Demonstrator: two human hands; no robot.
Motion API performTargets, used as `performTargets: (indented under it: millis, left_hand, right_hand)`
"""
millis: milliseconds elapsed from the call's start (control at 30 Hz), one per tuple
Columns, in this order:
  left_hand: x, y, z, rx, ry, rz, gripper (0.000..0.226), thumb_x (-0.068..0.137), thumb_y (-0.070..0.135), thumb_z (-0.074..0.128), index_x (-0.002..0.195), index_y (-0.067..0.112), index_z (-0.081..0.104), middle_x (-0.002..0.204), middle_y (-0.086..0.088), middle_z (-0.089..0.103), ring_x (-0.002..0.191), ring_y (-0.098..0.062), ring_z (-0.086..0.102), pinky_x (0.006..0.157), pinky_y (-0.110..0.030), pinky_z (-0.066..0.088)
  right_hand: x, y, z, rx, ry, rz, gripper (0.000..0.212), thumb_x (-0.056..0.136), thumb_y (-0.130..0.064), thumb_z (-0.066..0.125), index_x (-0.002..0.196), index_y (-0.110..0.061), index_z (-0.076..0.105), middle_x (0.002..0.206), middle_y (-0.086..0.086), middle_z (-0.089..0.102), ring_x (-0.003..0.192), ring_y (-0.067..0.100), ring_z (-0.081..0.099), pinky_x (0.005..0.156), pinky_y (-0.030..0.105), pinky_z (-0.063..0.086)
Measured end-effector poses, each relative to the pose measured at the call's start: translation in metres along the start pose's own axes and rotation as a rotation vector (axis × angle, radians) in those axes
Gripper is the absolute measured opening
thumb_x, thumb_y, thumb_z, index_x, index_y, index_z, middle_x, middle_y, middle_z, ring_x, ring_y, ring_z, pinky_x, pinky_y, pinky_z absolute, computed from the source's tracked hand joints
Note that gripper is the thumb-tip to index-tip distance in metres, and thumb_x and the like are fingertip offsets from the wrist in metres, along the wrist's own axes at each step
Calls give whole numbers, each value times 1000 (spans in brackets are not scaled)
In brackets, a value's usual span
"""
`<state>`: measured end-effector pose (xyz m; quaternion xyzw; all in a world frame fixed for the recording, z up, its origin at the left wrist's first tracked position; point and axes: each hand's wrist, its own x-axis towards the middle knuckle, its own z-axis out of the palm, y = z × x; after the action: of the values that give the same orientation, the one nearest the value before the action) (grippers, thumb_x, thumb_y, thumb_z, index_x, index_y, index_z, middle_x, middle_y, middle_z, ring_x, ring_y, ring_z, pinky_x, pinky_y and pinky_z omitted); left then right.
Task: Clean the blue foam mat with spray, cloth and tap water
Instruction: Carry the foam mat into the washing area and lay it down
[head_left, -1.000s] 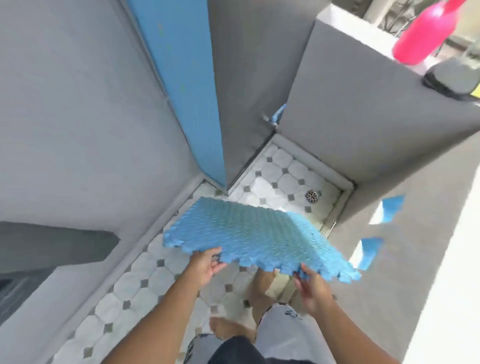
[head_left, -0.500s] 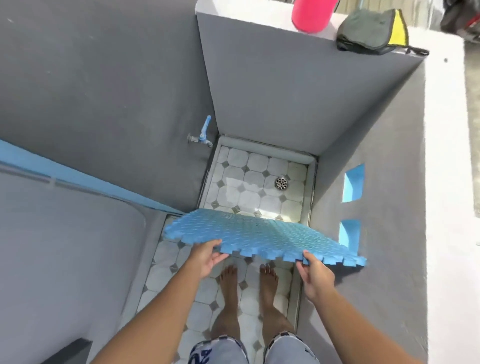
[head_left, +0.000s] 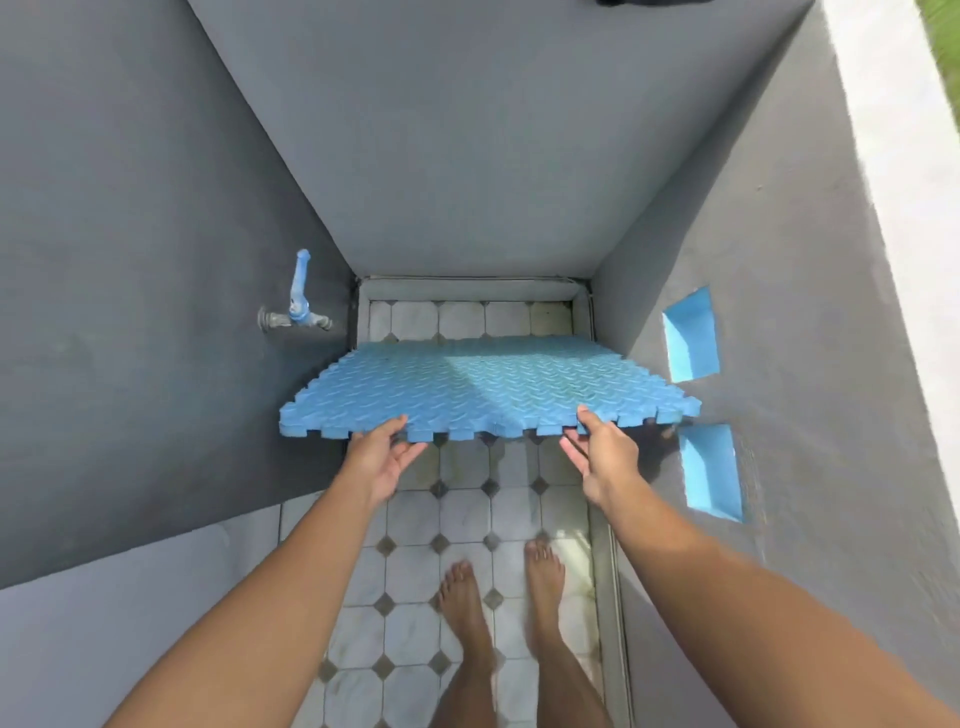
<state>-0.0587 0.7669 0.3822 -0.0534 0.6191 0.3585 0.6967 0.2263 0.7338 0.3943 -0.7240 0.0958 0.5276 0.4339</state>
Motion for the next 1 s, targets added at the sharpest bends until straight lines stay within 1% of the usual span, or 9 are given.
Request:
performTargets:
  millis: [67,233,333,533,633,700,767,867,1000]
  left_hand:
    - [22,3,5,-10,5,3,59,97,-3,60,151,4,36,138,-18,61,99,-29,72,66,-39,65]
    - [72,9,17,13,-35,42,62,97,-3,61,153,9,35,142,-15,59,101,-28,72,69,-40,65]
    - [92,8,18,68,-34,57,58,97,-1,62,149,11,39,138,-14,62,103,-26,73,68,-38,65]
    - [96,-10,11,124,34,36,78,93,2,70,157,7,24,125,-13,68,98,-24,73,68,-37,65]
    - [89,-24,4,191,107,-48,55,92,6,73,140,0,47,125,-15,68,92,-21,72,64,-31,63]
    - [82,-34,1,260,115,-108,29,96,11,69,121,3,58,139,-17,60,105,-24,67,83,-34,61]
    - [76,-42,-5,300,123,-139,39,98,19,66,134,7,55,148,-15,53,122,-27,62,101,-43,55]
    - [71,-51,-17,384,110,-162,52,101,28,61,149,14,46,153,-15,48,128,-29,60,101,-46,54]
    - [59,-60,-32,571,131,-176,62,100,42,59,153,17,40,155,-13,44,129,-29,58,97,-45,55]
  right_hand:
    - [20,-3,12,1,-30,4,58,92,-18,74,142,1,50,140,13,59,99,21,71,69,30,64]
    - [63,0,28,15,-73,3,70,94,-20,72,152,-2,37,126,-5,54,108,20,69,90,38,61]
    - [80,10,33,27,-79,40,73,94,-21,72,154,-6,34,116,-5,61,107,19,69,89,37,60]
    - [90,24,21,4,-68,84,78,95,-31,71,157,-12,28,137,-1,58,108,19,69,93,38,58]
    - [90,34,10,-63,-49,133,66,94,-34,71,150,-13,43,134,-2,59,109,20,69,83,35,61]
    - [91,43,7,-81,-22,173,48,96,-29,69,139,-11,55,130,3,62,107,22,69,76,33,61]
    - [90,54,6,-89,-4,197,37,99,-25,65,131,-8,61,119,9,64,104,27,68,72,34,61]
    - [88,66,2,-123,15,202,34,102,-21,60,131,-3,60,100,8,60,107,30,66,74,38,61]
    - [79,73,-5,-201,35,215,41,103,-17,58,141,-6,53,138,14,53,123,30,59,94,43,58]
